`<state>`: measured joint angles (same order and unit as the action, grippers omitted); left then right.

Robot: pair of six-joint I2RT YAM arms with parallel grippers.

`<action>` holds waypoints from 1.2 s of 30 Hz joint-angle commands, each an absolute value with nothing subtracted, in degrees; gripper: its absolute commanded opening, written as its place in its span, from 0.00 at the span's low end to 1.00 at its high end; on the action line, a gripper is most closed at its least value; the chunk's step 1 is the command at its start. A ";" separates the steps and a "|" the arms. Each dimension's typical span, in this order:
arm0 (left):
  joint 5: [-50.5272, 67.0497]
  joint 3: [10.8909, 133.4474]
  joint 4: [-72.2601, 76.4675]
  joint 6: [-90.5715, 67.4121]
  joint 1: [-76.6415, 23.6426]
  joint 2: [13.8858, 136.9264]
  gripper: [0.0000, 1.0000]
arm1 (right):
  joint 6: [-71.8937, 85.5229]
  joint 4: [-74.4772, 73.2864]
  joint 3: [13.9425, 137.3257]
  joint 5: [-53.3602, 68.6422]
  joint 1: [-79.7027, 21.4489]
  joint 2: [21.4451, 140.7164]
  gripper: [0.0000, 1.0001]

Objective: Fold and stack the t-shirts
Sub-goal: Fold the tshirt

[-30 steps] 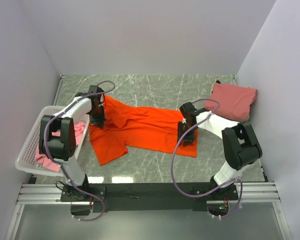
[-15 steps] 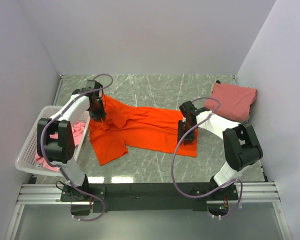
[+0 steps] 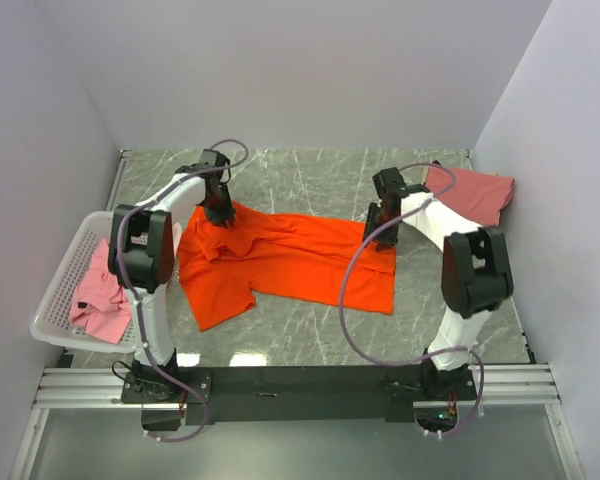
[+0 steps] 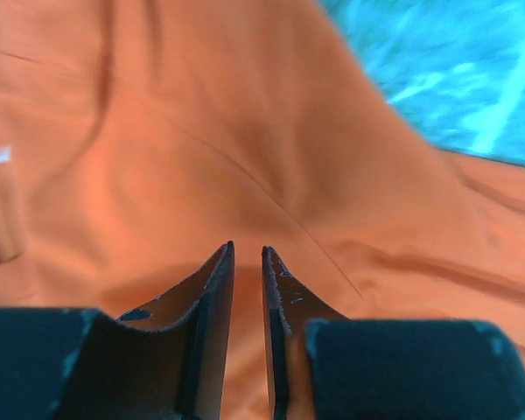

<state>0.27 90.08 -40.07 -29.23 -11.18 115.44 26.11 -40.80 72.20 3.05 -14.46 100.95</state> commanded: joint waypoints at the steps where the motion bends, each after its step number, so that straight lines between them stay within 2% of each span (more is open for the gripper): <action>1: 0.18 92.02 -38.94 -30.59 -11.43 117.77 0.25 | 25.57 -40.60 76.81 0.18 -13.80 106.68 0.44; 11: -3.51 86.67 -36.39 -30.41 -8.62 119.27 0.23 | 26.02 -41.22 78.49 -6.59 -11.69 114.17 0.44; 24: -2.38 82.88 -34.45 -32.78 -7.03 115.32 0.22 | 24.79 -44.65 82.88 -6.24 -6.94 116.02 0.42; 30: -0.53 93.23 -36.56 -33.22 -7.12 115.48 0.38 | 24.79 -45.79 86.56 -3.17 -7.29 113.91 0.42; 36: -2.98 106.60 -39.72 -32.96 -6.86 123.21 0.39 | 24.52 -47.90 92.10 -1.67 -7.56 114.95 0.42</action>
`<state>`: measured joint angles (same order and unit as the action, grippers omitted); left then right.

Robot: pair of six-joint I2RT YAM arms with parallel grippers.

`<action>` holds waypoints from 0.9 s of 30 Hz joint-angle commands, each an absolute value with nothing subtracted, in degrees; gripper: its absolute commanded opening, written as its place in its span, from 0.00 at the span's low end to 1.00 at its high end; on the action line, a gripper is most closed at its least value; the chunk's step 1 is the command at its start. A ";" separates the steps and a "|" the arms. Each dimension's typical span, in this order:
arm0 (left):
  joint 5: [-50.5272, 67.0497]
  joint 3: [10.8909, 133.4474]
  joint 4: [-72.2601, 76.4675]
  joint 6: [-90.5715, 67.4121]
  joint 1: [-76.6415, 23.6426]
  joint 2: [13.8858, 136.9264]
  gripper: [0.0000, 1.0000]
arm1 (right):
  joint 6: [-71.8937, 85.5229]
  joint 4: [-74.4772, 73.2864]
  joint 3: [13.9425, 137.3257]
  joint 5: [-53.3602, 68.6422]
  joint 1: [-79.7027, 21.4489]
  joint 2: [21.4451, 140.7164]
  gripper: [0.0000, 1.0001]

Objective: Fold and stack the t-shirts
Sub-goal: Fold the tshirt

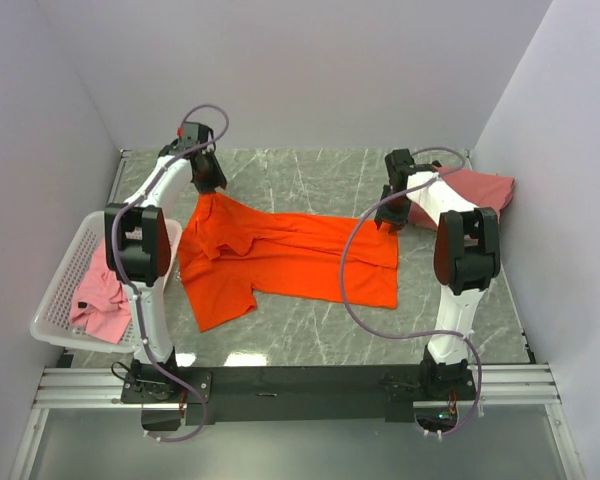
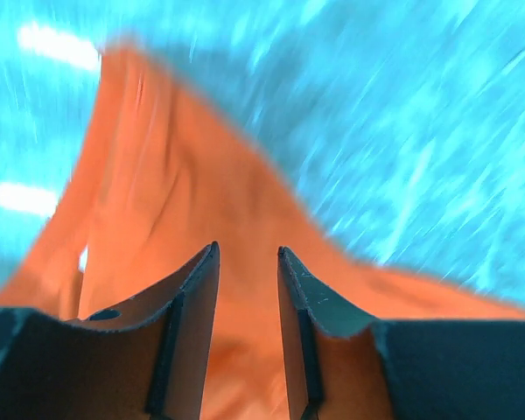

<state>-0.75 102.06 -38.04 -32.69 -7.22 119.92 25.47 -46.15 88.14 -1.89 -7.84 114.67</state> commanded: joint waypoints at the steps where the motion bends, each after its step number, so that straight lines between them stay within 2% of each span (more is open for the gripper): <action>1: -3.25 108.09 -39.55 -32.96 -6.86 125.22 0.39 | 24.52 -48.16 92.81 -1.67 -7.56 115.57 0.42; 6: -3.16 110.04 -40.08 -33.05 -6.33 129.81 0.37 | 24.08 -49.48 96.15 -1.67 -7.56 119.70 0.42; 15: -3.95 106.44 -38.50 -33.49 -3.96 131.92 0.36 | 24.52 -51.24 97.73 -2.99 -7.47 124.27 0.41; 27: -1.32 100.55 -35.25 -34.10 2.55 128.32 0.35 | 24.70 -52.91 97.47 -4.75 -4.84 126.83 0.32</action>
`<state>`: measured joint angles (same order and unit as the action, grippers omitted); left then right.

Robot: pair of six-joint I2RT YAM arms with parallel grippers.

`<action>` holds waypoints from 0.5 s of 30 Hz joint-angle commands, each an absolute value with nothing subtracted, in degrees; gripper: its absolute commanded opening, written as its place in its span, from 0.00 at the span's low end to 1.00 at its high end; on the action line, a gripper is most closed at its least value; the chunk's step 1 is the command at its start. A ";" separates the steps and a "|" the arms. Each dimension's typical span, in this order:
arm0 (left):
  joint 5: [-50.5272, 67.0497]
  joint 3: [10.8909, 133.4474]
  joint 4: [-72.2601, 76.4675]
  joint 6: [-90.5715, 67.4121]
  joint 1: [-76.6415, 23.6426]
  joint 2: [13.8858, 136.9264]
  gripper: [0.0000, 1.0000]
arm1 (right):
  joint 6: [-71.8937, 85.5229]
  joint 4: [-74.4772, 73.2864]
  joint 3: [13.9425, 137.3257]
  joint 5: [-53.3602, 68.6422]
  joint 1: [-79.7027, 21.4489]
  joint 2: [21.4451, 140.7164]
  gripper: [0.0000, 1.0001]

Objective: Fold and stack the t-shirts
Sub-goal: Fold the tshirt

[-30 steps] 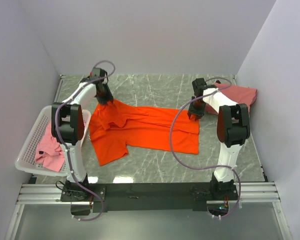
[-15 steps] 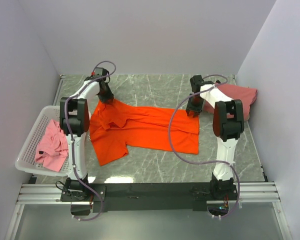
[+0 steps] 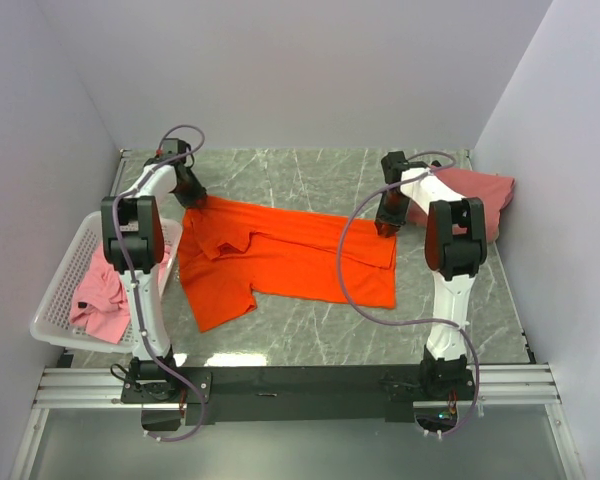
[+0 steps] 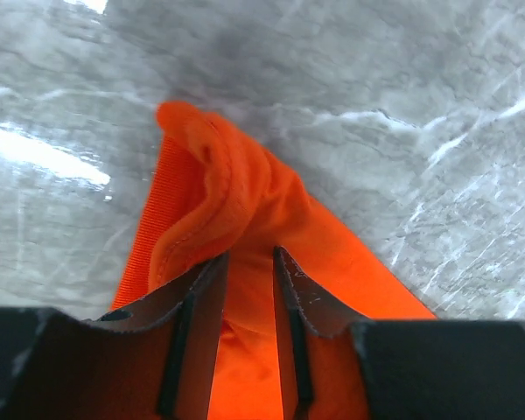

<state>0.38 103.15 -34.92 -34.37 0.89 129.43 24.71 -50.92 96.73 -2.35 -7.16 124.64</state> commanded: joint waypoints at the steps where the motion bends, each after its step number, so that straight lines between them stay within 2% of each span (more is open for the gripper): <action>1: -0.88 100.46 -34.98 -34.19 2.55 128.32 0.35 | 24.61 -52.91 97.99 -4.57 -4.75 127.00 0.32; 6: 2.02 102.65 -34.63 -33.93 2.02 130.60 0.32 | 24.70 -54.40 102.12 -4.31 -4.83 129.63 0.32; 15: 3.34 112.22 -35.33 -34.10 0.35 136.14 0.32 | 25.22 -60.20 119.07 -4.92 -3.43 138.42 0.32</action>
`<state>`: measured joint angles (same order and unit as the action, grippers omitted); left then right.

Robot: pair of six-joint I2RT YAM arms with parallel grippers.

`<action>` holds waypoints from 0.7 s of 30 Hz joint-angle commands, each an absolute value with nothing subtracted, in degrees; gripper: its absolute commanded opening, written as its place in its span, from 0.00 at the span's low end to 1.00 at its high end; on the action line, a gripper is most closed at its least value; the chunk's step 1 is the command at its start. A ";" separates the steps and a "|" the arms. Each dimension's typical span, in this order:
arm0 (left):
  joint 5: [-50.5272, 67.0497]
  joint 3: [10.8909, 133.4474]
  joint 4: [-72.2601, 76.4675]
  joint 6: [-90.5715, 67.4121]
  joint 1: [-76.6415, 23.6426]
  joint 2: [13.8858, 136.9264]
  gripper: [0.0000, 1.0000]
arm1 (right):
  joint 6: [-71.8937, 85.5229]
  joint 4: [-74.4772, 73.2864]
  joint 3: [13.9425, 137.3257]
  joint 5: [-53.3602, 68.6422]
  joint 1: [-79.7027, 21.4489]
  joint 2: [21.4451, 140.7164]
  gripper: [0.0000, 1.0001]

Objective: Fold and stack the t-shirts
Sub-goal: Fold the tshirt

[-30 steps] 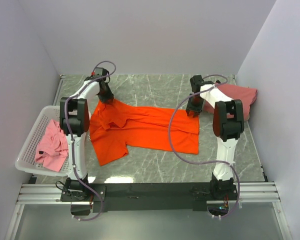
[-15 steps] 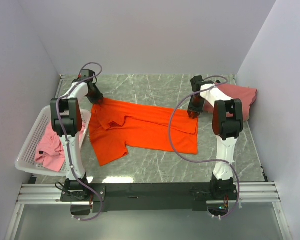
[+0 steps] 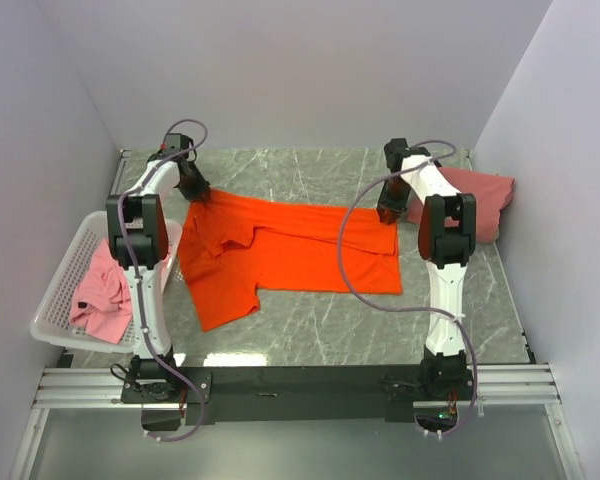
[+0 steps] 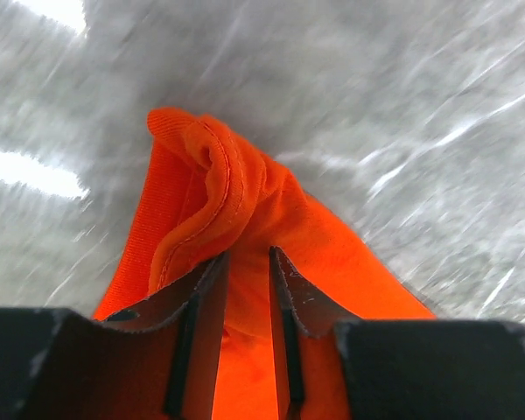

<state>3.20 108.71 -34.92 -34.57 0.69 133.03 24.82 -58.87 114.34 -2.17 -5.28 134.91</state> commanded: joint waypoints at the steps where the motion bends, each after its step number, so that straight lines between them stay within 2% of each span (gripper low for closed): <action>1: 3.51 113.11 -35.51 -34.28 0.44 137.19 0.32 | 25.22 -60.73 122.49 -4.92 -3.08 139.21 0.32; 4: 4.92 116.01 -34.81 -34.37 0.35 138.77 0.33 | 25.66 -61.70 127.95 -3.61 -2.02 141.85 0.33; 6: 6.24 117.76 -33.93 -33.75 0.44 138.96 0.38 | 25.14 -60.13 128.93 -0.20 -1.58 142.12 0.34; 9: 6.94 119.35 -32.35 -32.70 -1.58 137.20 0.50 | 23.65 -54.25 127.19 7.17 -1.67 138.70 0.37; 10: 6.94 119.36 -31.13 -32.43 -1.76 135.02 0.58 | 23.47 -52.31 124.83 8.42 -1.67 137.21 0.40; 13: 6.94 118.83 -28.58 -32.26 -2.02 129.67 0.73 | 23.38 -44.41 121.22 10.63 -1.93 128.62 0.46; 16: 7.29 118.13 -28.04 -31.99 -2.55 124.83 0.81 | 22.94 -42.46 120.41 11.77 -2.55 123.33 0.49; 21: 4.58 110.43 -30.06 -29.36 -6.15 118.31 0.82 | 22.24 -43.24 117.70 12.22 -6.49 117.87 0.50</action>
